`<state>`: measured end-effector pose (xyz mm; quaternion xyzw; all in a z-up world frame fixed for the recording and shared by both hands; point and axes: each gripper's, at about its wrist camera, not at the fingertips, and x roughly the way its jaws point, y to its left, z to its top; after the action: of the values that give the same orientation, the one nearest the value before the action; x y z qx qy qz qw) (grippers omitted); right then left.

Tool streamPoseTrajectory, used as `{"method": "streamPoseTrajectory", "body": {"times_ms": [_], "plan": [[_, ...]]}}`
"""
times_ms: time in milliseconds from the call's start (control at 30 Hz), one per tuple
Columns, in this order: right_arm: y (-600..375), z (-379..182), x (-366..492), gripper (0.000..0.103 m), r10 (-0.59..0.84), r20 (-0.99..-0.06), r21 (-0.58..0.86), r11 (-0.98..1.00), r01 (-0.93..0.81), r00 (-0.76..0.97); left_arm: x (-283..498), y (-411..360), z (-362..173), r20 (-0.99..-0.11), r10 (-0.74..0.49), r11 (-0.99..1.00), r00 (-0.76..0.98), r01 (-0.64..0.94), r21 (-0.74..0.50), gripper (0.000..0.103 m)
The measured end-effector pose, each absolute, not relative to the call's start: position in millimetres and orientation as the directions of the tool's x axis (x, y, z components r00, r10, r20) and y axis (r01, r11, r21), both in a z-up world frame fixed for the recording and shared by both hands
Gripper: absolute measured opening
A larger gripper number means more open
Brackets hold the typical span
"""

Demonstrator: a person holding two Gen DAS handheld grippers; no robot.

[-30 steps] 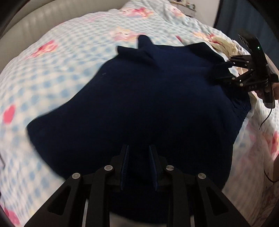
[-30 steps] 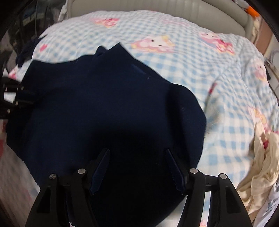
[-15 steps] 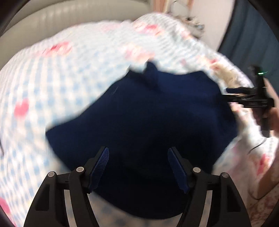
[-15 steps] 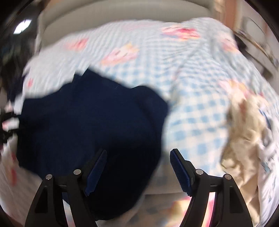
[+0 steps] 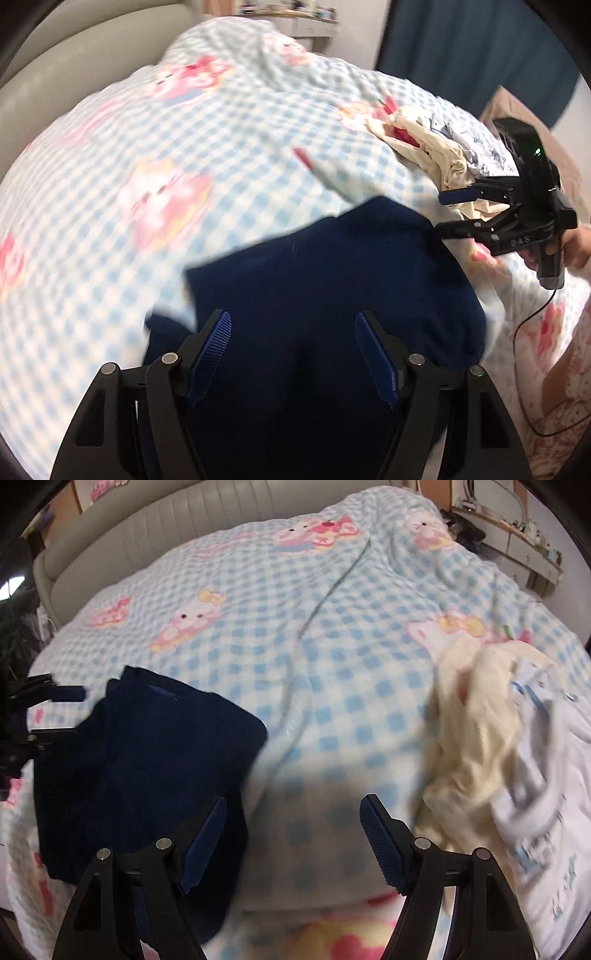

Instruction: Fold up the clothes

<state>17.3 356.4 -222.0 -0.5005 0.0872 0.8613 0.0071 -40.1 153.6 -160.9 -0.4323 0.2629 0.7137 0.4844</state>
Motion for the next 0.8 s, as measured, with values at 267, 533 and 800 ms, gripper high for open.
{"method": "streamPoseTrajectory", "body": {"times_ms": [267,533,800], "plan": [[348.4,-232.6,24.6,0.075,-0.251,-0.863,0.31,-0.948,-0.068,-0.438,-35.6,244.6,-183.8,-0.863,0.501,-0.153,0.063,-0.975,-0.16,0.069],[345.5,-249.7,49.7,0.073,-0.376,-0.845,0.432,-0.899,-0.072,-0.379,-28.2,291.1,-218.8,-0.874,0.445,-0.049,0.196,-0.969,-0.243,0.017],[308.1,-244.0,45.6,0.038,-0.336,-0.888,0.341,-0.939,0.041,-0.313,-32.4,272.2,-188.8,-0.782,0.579,-0.062,0.231,-0.944,-0.325,0.004]]}}
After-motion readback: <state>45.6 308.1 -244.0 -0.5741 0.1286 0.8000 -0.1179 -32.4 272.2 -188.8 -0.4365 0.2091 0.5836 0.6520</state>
